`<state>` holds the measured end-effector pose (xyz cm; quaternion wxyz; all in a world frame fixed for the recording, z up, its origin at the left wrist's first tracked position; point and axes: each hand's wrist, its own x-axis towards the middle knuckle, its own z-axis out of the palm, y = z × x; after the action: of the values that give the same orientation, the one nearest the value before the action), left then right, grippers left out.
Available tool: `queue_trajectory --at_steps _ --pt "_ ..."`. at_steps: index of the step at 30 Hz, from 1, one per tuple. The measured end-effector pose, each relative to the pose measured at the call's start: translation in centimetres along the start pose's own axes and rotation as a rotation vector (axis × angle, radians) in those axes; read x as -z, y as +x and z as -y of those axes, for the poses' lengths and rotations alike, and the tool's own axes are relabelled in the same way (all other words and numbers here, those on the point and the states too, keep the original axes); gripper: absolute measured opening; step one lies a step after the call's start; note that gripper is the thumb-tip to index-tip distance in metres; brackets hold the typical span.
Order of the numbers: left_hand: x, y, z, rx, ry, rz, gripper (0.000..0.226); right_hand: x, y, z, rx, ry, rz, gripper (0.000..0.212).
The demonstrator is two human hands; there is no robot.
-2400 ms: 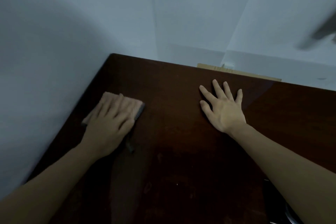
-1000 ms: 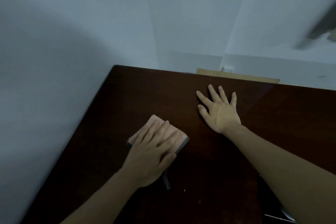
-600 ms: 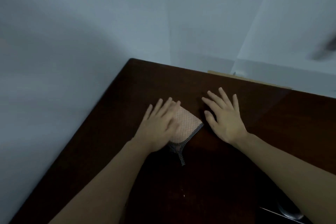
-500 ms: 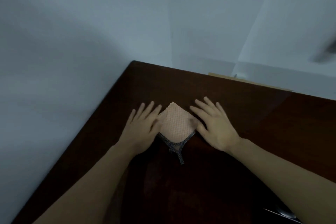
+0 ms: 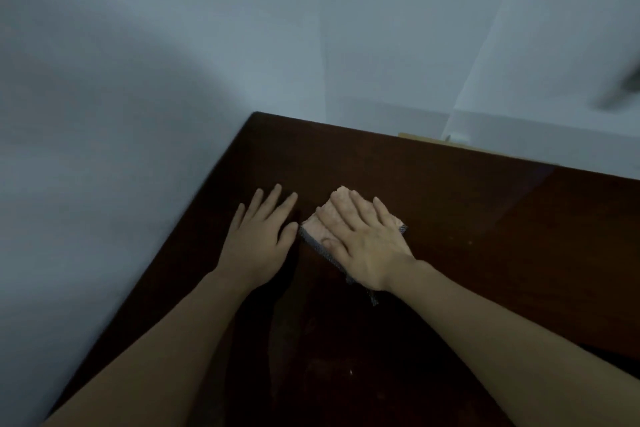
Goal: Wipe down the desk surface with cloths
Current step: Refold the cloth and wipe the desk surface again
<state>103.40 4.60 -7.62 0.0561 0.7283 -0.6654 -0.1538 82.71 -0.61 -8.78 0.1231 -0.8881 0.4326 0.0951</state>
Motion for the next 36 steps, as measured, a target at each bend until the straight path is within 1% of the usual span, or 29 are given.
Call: queue_trajectory --at_steps 5,7,9,12,15,17,19,21,23,25,28,30,32,34,36 --pt "-0.9 2.3 -0.7 -0.099 0.075 0.029 0.053 1.5 3.2 -4.6 -0.202 -0.008 -0.026 0.060" --pt "-1.5 2.5 -0.6 -0.107 0.062 0.030 0.053 1.5 3.3 -5.3 -0.224 0.006 -0.043 0.061" --pt "-2.2 2.5 -0.2 -0.105 0.072 0.016 0.053 1.2 2.5 -4.6 -0.233 0.019 -0.051 0.062" --pt "-2.5 2.3 -0.1 -0.098 0.087 -0.008 0.053 -0.1 -0.7 -1.7 -0.202 0.024 -0.049 0.065" --pt "-2.4 2.3 -0.2 -0.105 0.081 -0.015 0.053 -1.3 -4.6 1.1 -0.097 0.051 -0.016 0.066" --pt "-2.3 2.2 -0.3 -0.115 0.081 -0.020 0.054 -1.8 -5.9 1.6 -0.060 0.059 -0.008 0.068" --pt "-2.3 2.3 -0.2 -0.114 0.093 -0.018 0.054 -1.6 -5.4 0.9 -0.073 0.047 -0.021 0.071" --pt "-2.4 2.5 -0.1 -0.110 0.114 -0.009 0.054 -1.1 -3.9 -0.8 -0.147 0.032 -0.040 0.070" --pt "-2.5 2.6 -0.1 -0.111 0.123 -0.010 0.054 -0.3 -1.7 -2.9 -0.272 0.041 -0.074 0.070" --pt "-2.4 2.5 -0.1 -0.115 0.123 -0.015 0.055 0.4 0.3 -4.7 -0.388 0.070 -0.086 0.064" --pt "-2.2 2.3 -0.1 -0.116 0.127 -0.009 0.055 0.6 1.3 -5.0 -0.455 0.101 -0.072 0.063" --pt "-2.1 2.3 -0.2 -0.111 0.129 -0.008 0.055 0.2 0.1 -3.6 -0.438 0.109 -0.071 0.068" --pt "-2.1 2.3 -0.3 -0.104 0.141 -0.003 0.055 -0.5 -2.5 -1.0 -0.365 0.104 -0.055 0.077" --pt "-2.1 2.4 -0.3 -0.100 0.146 -0.003 0.055 -1.7 -6.0 1.7 -0.245 0.090 -0.031 0.076" --pt "-2.1 2.3 -0.3 -0.109 0.141 -0.014 0.055 -2.7 -8.6 2.9 -0.136 0.072 -0.017 0.072"
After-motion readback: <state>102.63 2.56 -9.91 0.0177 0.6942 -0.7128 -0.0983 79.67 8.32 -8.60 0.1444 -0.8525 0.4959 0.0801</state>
